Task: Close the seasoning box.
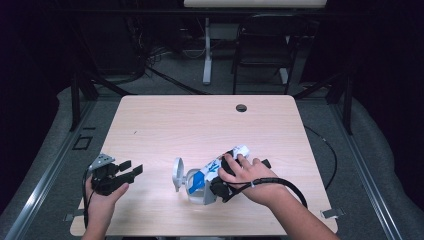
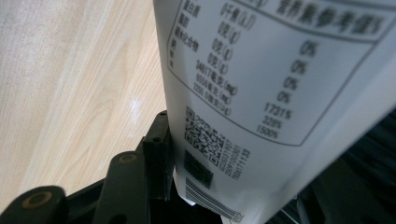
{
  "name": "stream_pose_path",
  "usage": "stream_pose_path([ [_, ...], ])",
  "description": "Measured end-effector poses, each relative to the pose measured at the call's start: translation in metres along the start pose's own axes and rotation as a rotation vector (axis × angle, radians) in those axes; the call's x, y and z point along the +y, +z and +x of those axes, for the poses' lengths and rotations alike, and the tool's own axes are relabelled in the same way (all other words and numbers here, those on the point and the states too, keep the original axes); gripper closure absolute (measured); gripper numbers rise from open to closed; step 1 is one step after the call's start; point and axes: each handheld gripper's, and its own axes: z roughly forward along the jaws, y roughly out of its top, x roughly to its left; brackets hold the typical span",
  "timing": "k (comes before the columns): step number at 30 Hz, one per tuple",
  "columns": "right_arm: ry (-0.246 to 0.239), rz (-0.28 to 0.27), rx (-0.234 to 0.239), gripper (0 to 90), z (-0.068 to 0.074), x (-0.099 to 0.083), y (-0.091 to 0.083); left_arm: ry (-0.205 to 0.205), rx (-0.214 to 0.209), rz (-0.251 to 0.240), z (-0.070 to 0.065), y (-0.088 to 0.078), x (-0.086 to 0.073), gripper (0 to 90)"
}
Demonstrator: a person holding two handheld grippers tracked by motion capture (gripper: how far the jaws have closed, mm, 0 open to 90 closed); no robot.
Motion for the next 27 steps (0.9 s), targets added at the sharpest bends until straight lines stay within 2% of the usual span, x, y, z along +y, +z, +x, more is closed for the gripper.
stream_pose_path([
  [27, -0.007, -0.001, -0.004, 51.7, -0.0007, 0.0003, 0.0, -0.004, -0.002, 0.0, 0.0001, 0.0, 0.0, 45.3],
])
